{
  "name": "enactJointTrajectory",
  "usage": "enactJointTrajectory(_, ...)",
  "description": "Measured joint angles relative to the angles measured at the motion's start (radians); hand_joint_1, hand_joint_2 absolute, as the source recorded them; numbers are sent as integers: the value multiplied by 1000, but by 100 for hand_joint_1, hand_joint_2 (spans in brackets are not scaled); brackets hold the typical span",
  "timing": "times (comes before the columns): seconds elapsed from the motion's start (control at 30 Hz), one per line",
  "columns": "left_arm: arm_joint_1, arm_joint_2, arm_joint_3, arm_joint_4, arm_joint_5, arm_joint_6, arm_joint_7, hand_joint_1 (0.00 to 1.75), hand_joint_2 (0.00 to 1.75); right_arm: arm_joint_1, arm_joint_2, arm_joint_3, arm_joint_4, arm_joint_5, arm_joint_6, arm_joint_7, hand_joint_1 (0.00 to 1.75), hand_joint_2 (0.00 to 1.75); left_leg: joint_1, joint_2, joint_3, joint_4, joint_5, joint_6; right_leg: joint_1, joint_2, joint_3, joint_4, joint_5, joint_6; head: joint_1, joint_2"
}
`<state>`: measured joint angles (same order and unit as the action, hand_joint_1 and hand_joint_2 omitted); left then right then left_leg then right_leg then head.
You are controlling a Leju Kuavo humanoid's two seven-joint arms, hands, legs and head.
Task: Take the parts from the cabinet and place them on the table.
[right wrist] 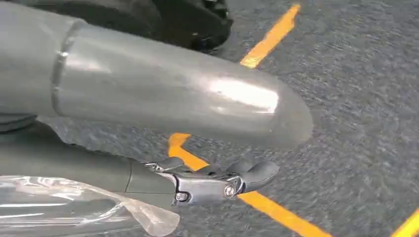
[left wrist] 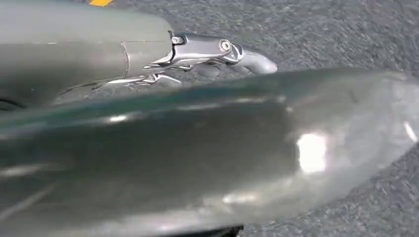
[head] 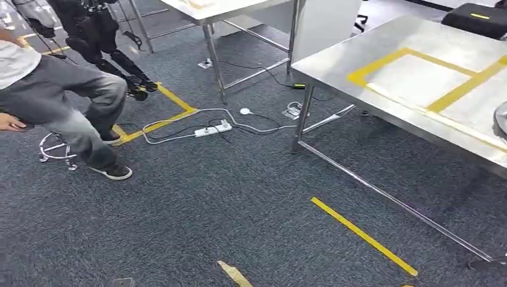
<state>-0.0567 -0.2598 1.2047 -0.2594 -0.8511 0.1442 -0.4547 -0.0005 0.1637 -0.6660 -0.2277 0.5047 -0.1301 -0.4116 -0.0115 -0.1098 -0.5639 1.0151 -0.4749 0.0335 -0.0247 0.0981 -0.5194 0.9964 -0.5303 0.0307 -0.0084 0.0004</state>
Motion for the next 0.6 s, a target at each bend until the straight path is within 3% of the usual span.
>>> enactJointTrajectory(0.07,7,0,2,0,8,-10,1,0,0,1,0,11,2,17,3,16,0,0,7,-24,-9,-3,9,-15,9,-22,1,9,1,-8,0,0)
enactJointTrajectory(0.1,11,0,3,0,11,-21,-5,0,0,0,0,14,2,26,5,16,0,0,7,-37,-14,0,9,-19,5,-37,4,1,6,-16,0,0)
enactJointTrajectory(0.17,12,1,4,0,17,-40,-16,0,0,0,3,23,3,29,12,9,0,0,3,49,-35,54,-32,-28,5,-66,8,-3,8,-26,-10,0)
enactJointTrajectory(0.2,8,1,5,0,18,-46,-17,0,0,1,3,23,3,19,22,1,0,0,5,77,-71,132,-74,-34,7,-86,9,-3,5,-31,-10,0)
enactJointTrajectory(0.27,6,1,6,0,19,-50,-19,0,0,0,3,22,3,10,25,-6,0,0,10,93,-140,280,-133,-41,10,-123,11,-3,1,-35,-10,0)
enactJointTrajectory(0.3,8,2,7,0,19,-52,-19,0,0,-1,3,22,3,6,27,-8,0,0,14,95,-152,308,-133,-43,11,-138,12,-3,-1,-35,-10,0)
enactJointTrajectory(0.37,13,2,11,0,19,-53,-19,0,0,-7,3,21,3,-3,26,-17,0,0,17,100,-116,237,-75,-43,11,-163,17,-3,-6,-34,-10,0)
enactJointTrajectory(0.4,14,3,12,0,19,-56,-18,0,0,-12,3,17,3,-18,11,-28,0,0,17,114,-69,146,-26,-40,11,-177,22,-3,-9,-31,-10,0)
enactJointTrajectory(0.43,14,3,12,0,18,-58,-13,0,0,-16,3,11,3,-24,-8,-34,0,0,15,147,-24,58,13,-36,11,-188,28,-3,-13,-27,-11,0)
enactJointTrajectory(0.47,12,5,12,0,16,-59,-4,0,0,-19,3,6,3,-25,-23,-34,0,0,5,196,-7,27,-1,-33,14,-195,27,-3,-16,-21,-10,0)
enactJointTrajectory(0.5,7,7,12,0,9,-58,9,0,0,-23,3,1,3,-18,-52,-31,0,0,-3,204,-2,3,-9,-23,20,-206,24,1,-23,-12,-11,0)
enactJointTrajectory(0.6,13,18,12,0,-2,-53,31,0,0,-43,2,0,3,16,-93,-16,0,0,-7,173,-13,7,-10,-9,20,-242,38,-4,-25,-1,-6,0)
